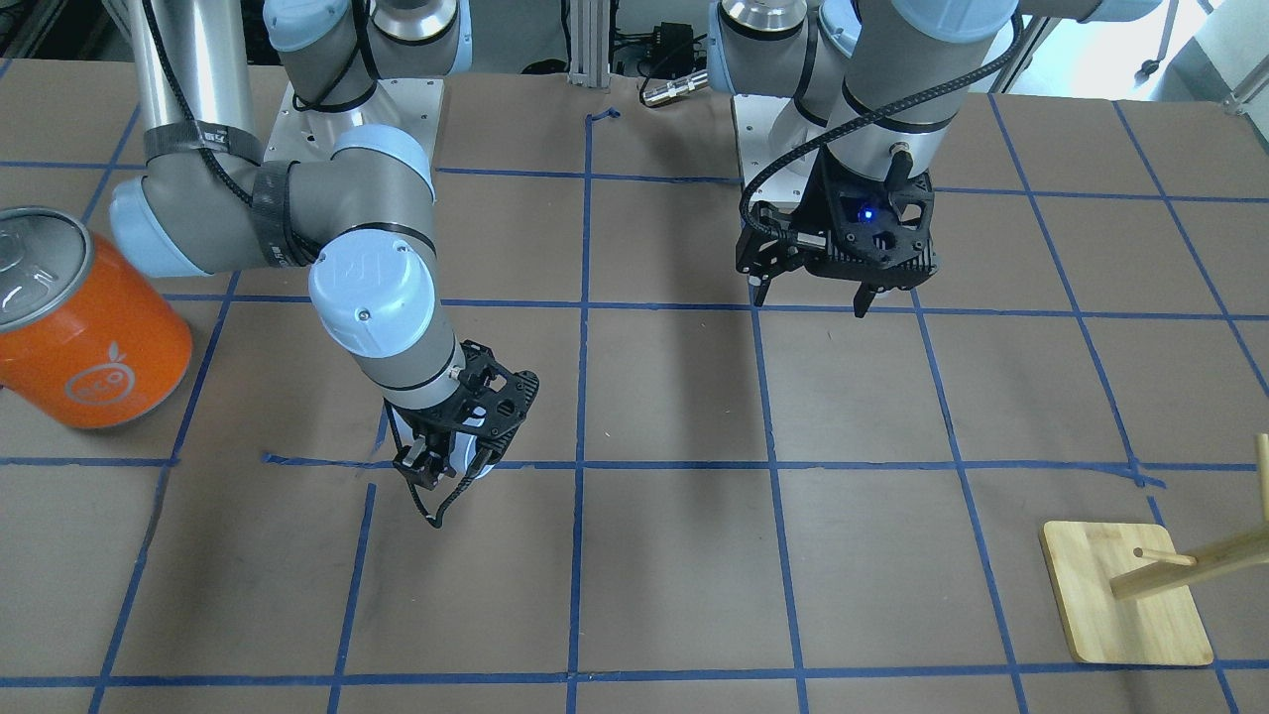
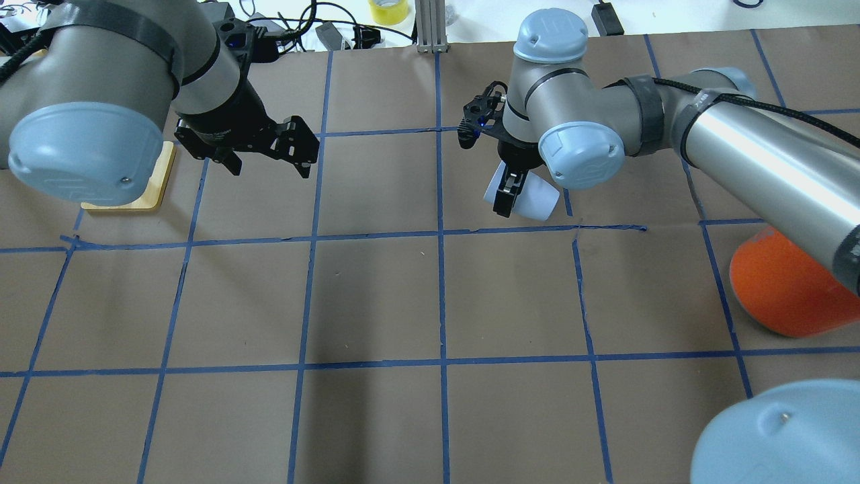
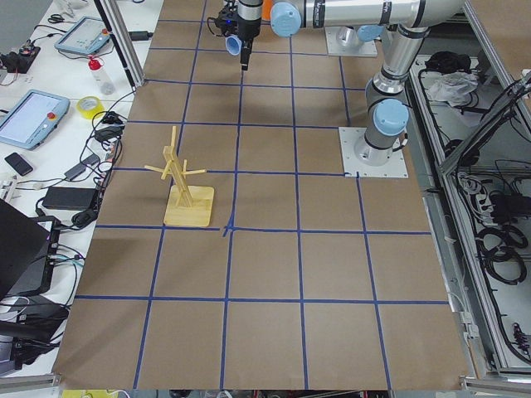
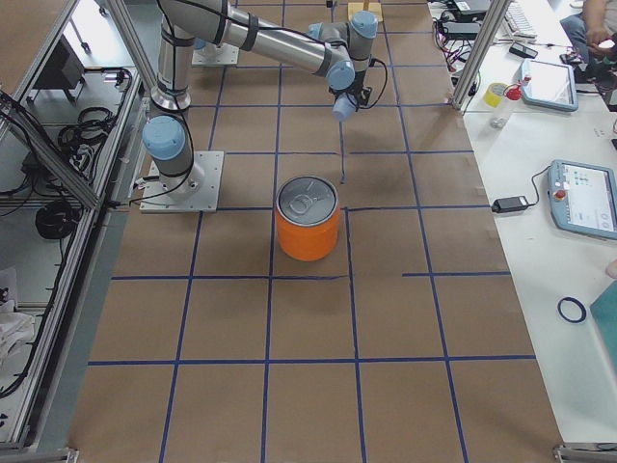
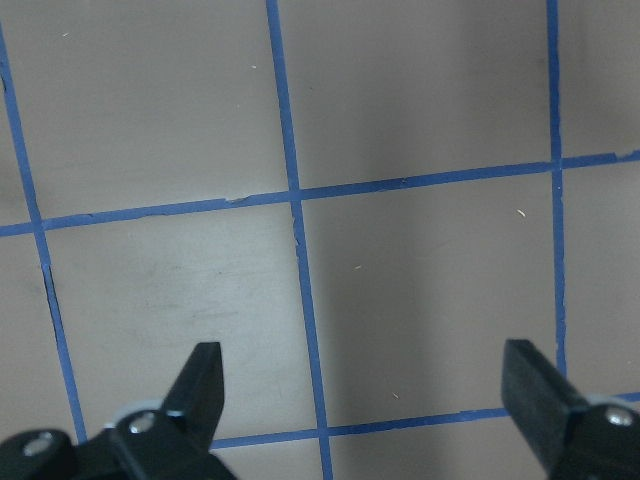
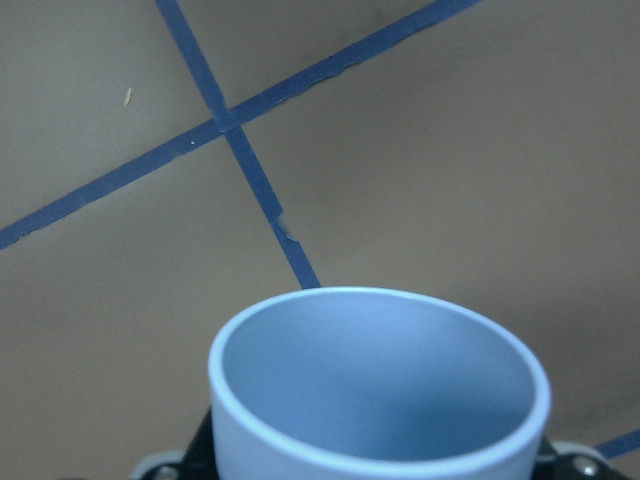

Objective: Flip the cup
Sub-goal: 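Lift the cup with the right gripper and carry it toward the table center, then lower the held cup and tilt it sideways with the right gripper, then open the right gripper, leaving the cup lying on its side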

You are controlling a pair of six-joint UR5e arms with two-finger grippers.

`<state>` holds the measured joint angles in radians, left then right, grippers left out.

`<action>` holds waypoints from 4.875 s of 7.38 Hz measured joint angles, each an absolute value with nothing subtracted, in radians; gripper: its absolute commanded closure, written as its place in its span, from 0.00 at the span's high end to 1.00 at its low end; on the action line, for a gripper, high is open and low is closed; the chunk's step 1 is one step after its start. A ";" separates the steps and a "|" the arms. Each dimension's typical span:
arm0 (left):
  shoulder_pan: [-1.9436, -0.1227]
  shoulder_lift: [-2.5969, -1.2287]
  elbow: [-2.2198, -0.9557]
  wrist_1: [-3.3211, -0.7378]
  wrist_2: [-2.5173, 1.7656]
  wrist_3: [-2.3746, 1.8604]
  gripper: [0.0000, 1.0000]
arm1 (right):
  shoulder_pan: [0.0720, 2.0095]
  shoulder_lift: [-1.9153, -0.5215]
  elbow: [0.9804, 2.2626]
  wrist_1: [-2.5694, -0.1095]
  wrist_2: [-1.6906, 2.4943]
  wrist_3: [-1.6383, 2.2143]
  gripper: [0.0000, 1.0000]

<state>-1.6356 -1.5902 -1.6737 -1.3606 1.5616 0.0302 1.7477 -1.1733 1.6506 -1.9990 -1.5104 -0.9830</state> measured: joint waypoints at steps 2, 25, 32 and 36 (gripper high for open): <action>-1.636 -1.590 -1.675 -1.361 1.562 0.029 1.00 | 1.771 -1.160 1.644 -2.014 -1.510 -1.029 0.00; -1.636 -1.585 -1.686 -1.359 1.562 0.083 1.00 | 2.029 -0.918 1.479 -2.221 -1.487 -1.136 0.36; -1.637 -1.586 -1.687 -1.360 1.562 0.083 1.00 | 2.029 -0.899 1.480 -2.272 -1.379 -1.072 0.99; -1.637 -1.589 -1.688 -1.360 1.562 0.082 1.00 | 2.028 -0.897 1.480 -2.278 -1.359 -1.057 0.99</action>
